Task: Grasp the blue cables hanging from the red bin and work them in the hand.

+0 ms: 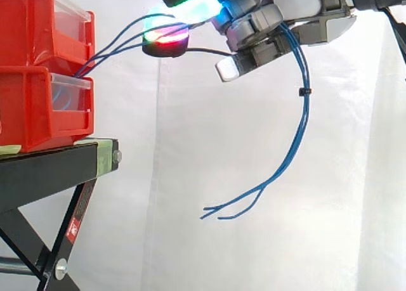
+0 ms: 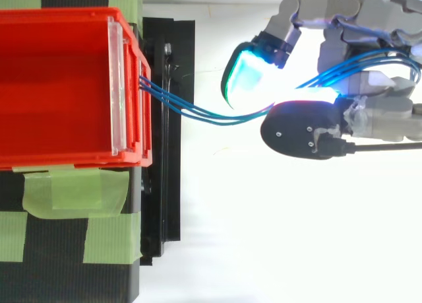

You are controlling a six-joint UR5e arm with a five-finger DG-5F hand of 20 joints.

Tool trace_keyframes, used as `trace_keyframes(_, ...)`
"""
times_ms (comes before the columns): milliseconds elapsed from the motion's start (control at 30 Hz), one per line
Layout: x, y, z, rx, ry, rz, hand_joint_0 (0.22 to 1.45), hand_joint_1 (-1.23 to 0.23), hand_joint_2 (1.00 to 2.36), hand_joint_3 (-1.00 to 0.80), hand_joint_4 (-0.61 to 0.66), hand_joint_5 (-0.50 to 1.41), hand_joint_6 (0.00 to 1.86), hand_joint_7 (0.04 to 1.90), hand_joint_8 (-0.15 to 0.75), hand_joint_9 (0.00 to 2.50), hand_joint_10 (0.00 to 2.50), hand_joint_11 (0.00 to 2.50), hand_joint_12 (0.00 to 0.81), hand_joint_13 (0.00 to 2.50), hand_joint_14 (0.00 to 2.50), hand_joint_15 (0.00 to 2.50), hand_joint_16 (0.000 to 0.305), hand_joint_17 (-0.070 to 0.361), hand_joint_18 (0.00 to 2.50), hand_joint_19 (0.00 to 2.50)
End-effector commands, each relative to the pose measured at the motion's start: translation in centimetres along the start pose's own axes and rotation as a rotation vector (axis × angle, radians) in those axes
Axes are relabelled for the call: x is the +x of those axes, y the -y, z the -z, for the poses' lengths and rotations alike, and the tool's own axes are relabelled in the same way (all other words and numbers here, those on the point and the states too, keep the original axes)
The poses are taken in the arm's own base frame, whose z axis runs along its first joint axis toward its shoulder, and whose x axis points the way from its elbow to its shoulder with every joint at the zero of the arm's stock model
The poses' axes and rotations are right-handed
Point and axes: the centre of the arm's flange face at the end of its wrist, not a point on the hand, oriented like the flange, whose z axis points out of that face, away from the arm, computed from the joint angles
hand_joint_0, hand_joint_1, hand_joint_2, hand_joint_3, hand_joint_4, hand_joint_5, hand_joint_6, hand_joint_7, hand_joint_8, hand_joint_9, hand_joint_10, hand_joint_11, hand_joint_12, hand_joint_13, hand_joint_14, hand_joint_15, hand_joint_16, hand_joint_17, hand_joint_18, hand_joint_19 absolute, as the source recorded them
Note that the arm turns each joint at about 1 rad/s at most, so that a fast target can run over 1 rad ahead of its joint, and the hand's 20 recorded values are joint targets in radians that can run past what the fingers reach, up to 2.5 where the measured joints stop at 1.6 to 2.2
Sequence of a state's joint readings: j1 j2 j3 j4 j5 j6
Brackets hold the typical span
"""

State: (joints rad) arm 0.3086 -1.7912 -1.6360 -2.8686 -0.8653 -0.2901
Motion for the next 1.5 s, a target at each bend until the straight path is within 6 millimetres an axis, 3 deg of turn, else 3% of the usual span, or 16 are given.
trace_keyframes(0, 0.0, -0.01, -0.03, 0.0, 0.0, -0.011, 1.06, -0.7, 1.38, 0.27, 0.24, 0.24, 0.25, 1.27, 0.445, 0.32, 2.5, 2.5, 0.5, 0.7, 2.5, 1.64, 0.051, 0.114, 0.89, 0.82)
trace_keyframes(267, -0.04, -0.08, 0.0, -0.001, 0.001, -0.034, 1.06, -0.72, 1.33, 0.28, 0.24, 0.23, 0.26, 1.26, 0.443, 0.3, 2.5, 2.5, 0.503, 0.68, 2.5, 1.64, 0.051, 0.114, 0.89, 0.87)
trace_keyframes(433, -0.04, -0.08, 0.0, -0.001, 0.001, -0.063, 1.0, -0.74, 1.26, 0.22, 0.26, 0.22, 0.28, 1.24, 0.449, 0.3, 2.5, 2.5, 0.521, 0.71, 2.5, 1.64, 0.056, 0.127, 1.02, 0.94)
trace_keyframes(567, 0.03, -0.09, 0.04, -0.001, -0.001, -0.077, 0.99, -0.77, 1.0, 0.1, 0.3, 0.23, 0.26, 1.25, 0.457, 0.3, 2.5, 2.5, 0.535, 0.74, 2.5, 1.64, 0.062, 0.139, 1.14, 0.99)
trace_keyframes(700, 0.03, -0.09, 0.04, -0.001, -0.001, -0.08, 0.9, -0.74, 1.01, -0.18, 0.3, 0.22, 0.26, 1.26, 0.459, 0.29, 2.5, 2.5, 0.534, 0.73, 2.5, 1.62, 0.061, 0.137, 1.13, 1.02)
trace_keyframes(867, 0.03, -0.09, 0.04, -0.001, -0.001, -0.08, 0.87, -0.72, 1.01, -0.35, 0.29, 0.22, 0.3, 1.28, 0.456, 0.29, 2.5, 2.5, 0.527, 0.71, 2.5, 1.65, 0.056, 0.126, 1.11, 1.14)
trace_keyframes(1133, 0.07, 0.0, 0.03, 0.002, -0.002, -0.078, 0.85, -0.71, 1.02, -0.41, 0.28, 0.21, 0.35, 1.28, 0.465, 0.3, 2.5, 2.5, 0.512, 0.7, 2.5, 1.67, 0.053, 0.119, 1.11, 1.23)
trace_keyframes(1467, 0.18, -0.11, 0.13, 0.001, -0.005, -0.084, 0.85, -0.72, 1.01, -0.37, 0.29, 0.21, 0.39, 1.25, 0.462, 0.3, 2.5, 2.5, 0.533, 0.71, 2.5, 1.66, 0.057, 0.129, 1.12, 1.11)
